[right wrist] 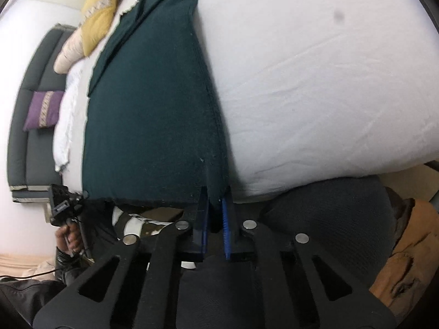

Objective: Fold small clothes
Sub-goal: 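Lift the hem with both tools and fold it toward the collar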

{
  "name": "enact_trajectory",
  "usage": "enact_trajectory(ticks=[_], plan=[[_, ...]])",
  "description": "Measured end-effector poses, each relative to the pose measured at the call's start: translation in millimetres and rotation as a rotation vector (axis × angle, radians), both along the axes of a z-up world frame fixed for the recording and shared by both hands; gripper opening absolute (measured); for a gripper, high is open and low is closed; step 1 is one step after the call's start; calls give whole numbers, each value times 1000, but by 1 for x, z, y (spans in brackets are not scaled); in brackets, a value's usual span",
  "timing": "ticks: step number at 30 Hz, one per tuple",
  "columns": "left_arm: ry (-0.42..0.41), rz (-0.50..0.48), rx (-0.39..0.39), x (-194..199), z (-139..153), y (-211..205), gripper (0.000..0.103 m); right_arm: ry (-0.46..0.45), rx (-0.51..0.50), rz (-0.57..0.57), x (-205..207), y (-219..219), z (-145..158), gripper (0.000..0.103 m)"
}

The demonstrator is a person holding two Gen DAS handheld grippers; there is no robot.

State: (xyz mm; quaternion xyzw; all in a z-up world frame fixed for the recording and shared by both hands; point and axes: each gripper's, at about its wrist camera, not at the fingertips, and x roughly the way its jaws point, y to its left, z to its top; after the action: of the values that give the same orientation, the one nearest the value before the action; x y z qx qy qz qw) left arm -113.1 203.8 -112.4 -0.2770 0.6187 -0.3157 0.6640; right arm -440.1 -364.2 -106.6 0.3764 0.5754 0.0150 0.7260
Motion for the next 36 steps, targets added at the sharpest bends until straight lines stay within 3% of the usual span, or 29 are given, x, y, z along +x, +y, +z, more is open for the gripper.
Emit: enact_trajectory(ticks=[7,15,22,30,36], plan=[[-56,-13,-13,-1,21,-1,5,-101,-16,-31,-9,4,18,5],[-98,13,-63,9,46,3,5,-283,10,-69,8,10,63,5],[-115,40,-169,22,66,7,5,-444,85,-52,33,30,105,5],[-121,128,-344,71,92,4,5,-514,120,-136,85,21,127,5],[-161,171,-369,124,111,-11,5,-530,132,-271,130,-9,130,5]])
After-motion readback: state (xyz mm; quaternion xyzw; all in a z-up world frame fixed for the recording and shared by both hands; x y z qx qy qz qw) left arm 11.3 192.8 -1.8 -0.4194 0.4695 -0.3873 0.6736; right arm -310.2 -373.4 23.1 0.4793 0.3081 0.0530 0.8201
